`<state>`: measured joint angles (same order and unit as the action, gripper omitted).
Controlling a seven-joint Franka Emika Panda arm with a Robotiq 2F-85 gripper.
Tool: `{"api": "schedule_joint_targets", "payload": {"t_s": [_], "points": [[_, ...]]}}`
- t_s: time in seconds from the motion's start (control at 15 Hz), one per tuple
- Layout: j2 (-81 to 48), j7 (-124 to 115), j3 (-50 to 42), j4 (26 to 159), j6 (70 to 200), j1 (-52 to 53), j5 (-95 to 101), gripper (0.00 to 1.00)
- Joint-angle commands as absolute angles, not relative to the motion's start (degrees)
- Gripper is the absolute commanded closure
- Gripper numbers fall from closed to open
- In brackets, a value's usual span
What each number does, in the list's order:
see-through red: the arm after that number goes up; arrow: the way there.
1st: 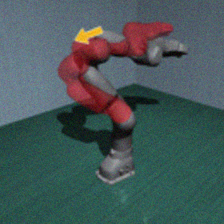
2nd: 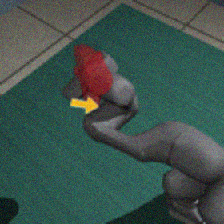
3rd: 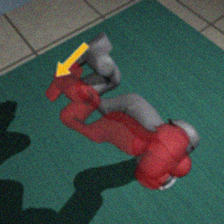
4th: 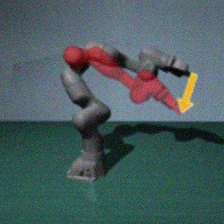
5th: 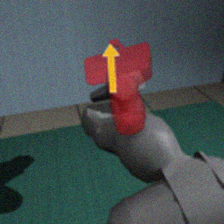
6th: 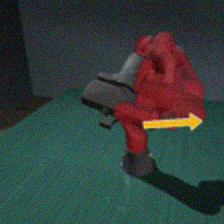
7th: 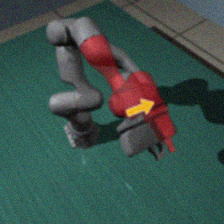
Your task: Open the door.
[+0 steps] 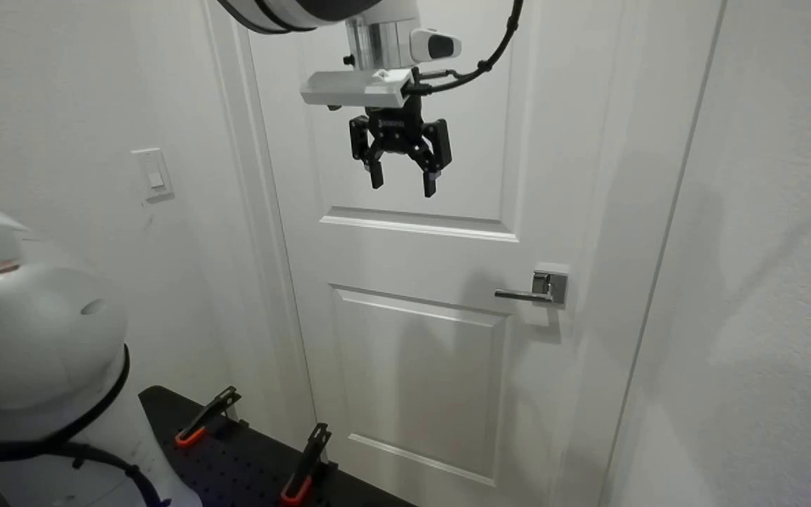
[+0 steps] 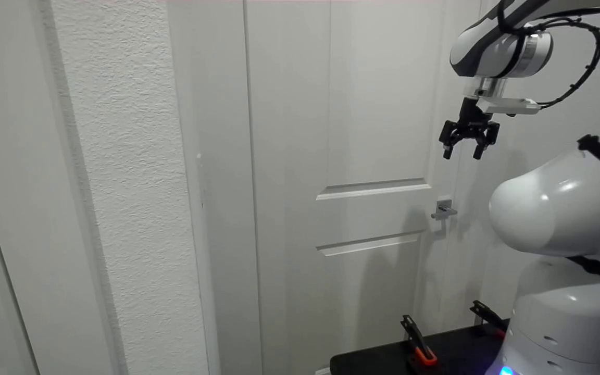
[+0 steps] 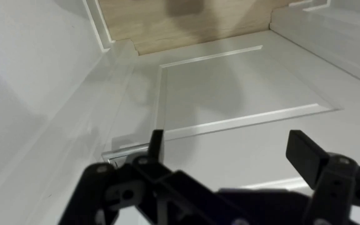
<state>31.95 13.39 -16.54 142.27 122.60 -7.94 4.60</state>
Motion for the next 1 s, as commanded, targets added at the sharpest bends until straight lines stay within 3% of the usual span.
{"api": "schedule_joint_targets", "payload": {"t_s": [0.0, 0.93], "points": [[30.73, 4.64, -14.40, 142.52, 127.78, -9.88, 0.82, 0.00], [31.29, -39.50, 4.84, 153.57, 156.54, -28.68, 8.92, 0.00]]}}
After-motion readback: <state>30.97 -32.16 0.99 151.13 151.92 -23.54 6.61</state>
